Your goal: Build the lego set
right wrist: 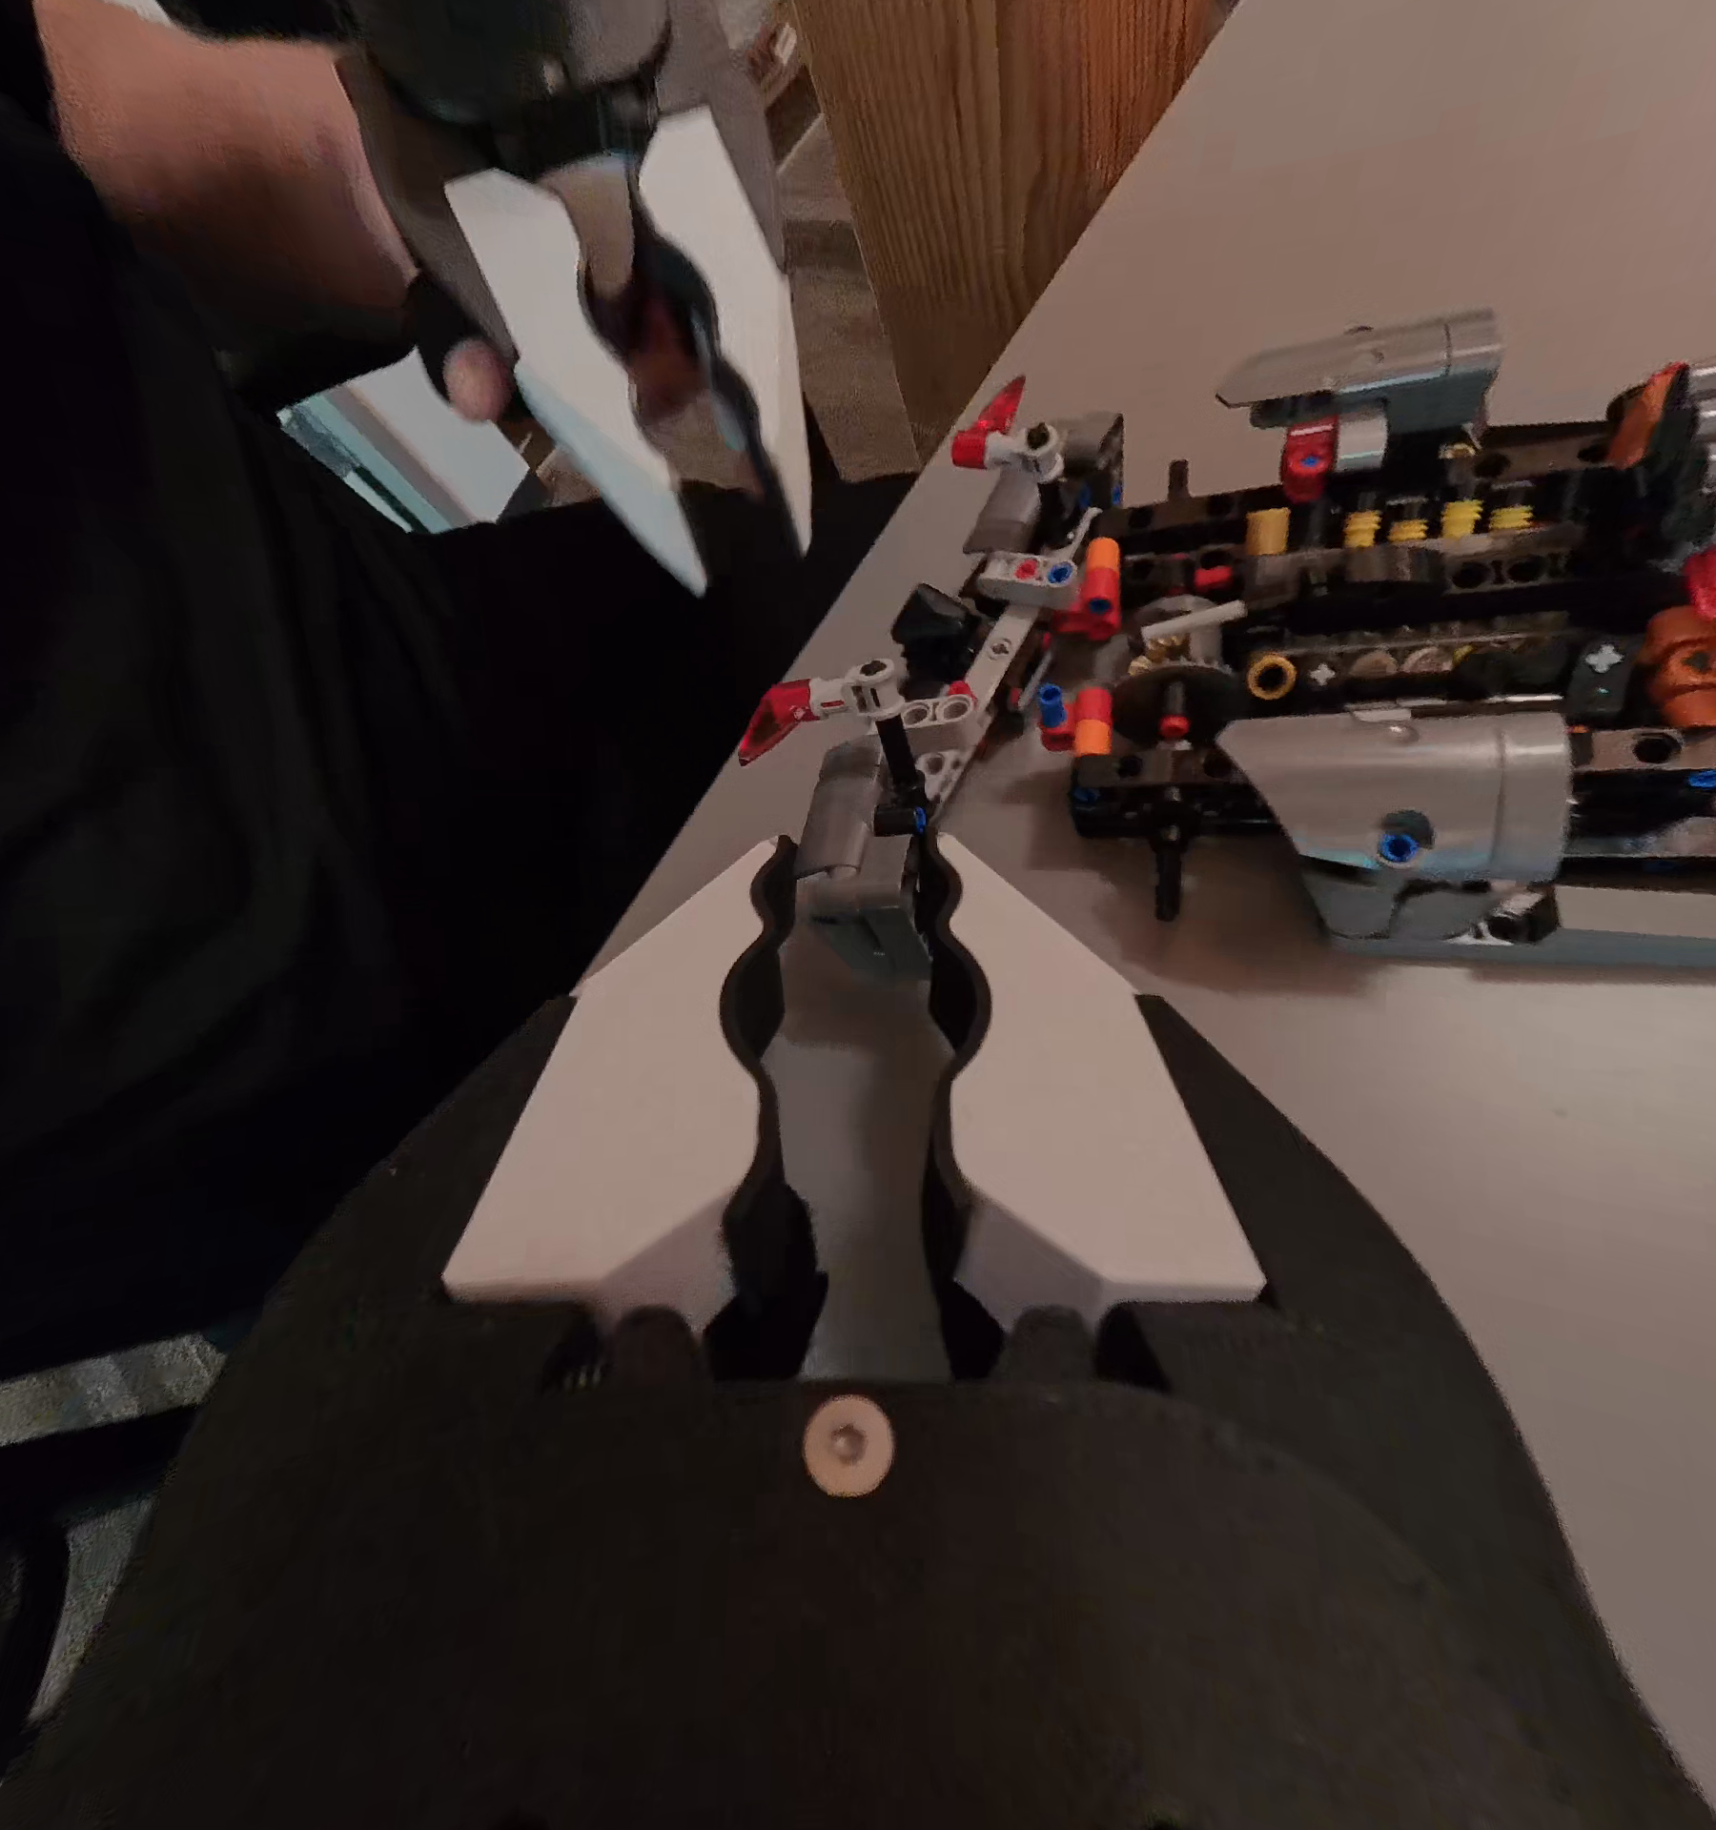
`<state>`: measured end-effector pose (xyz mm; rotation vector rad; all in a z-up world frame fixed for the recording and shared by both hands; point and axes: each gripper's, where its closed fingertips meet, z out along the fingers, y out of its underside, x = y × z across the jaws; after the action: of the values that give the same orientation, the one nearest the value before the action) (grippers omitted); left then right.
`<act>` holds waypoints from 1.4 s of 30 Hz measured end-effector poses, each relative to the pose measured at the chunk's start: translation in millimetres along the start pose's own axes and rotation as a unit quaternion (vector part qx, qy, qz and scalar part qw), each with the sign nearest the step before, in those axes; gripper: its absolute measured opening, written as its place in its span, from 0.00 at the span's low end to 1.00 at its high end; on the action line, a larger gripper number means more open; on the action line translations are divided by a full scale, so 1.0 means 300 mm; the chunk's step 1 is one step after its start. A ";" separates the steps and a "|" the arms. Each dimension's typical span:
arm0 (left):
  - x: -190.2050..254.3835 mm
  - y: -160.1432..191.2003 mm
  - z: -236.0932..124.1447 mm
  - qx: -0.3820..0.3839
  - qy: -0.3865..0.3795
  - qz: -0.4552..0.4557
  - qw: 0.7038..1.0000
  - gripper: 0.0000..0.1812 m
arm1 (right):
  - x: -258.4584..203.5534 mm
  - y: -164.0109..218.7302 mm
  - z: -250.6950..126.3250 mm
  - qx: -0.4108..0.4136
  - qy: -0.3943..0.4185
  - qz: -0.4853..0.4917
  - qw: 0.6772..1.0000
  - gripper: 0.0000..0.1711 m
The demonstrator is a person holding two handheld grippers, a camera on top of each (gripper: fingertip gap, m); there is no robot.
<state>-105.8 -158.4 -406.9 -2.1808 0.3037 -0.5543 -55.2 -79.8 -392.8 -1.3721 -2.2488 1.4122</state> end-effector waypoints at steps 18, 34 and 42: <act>0.139 -0.231 0.031 0.227 0.209 -0.269 0.912 0.10 | -0.165 -0.094 0.044 0.085 0.120 -0.118 0.982 0.13; 0.174 -0.239 0.065 0.187 0.192 -0.171 0.948 0.03 | -0.163 -0.154 -0.036 0.119 0.017 -0.004 0.993 0.15; 0.164 -0.231 0.082 0.168 0.156 -0.117 0.966 0.03 | -0.140 -0.165 0.015 0.117 -0.075 0.067 0.988 0.07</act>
<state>-49.2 -118.8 -351.7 -1.8082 0.1060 -1.0095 -64.1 -121.4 -343.7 -1.4032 -2.0239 1.8161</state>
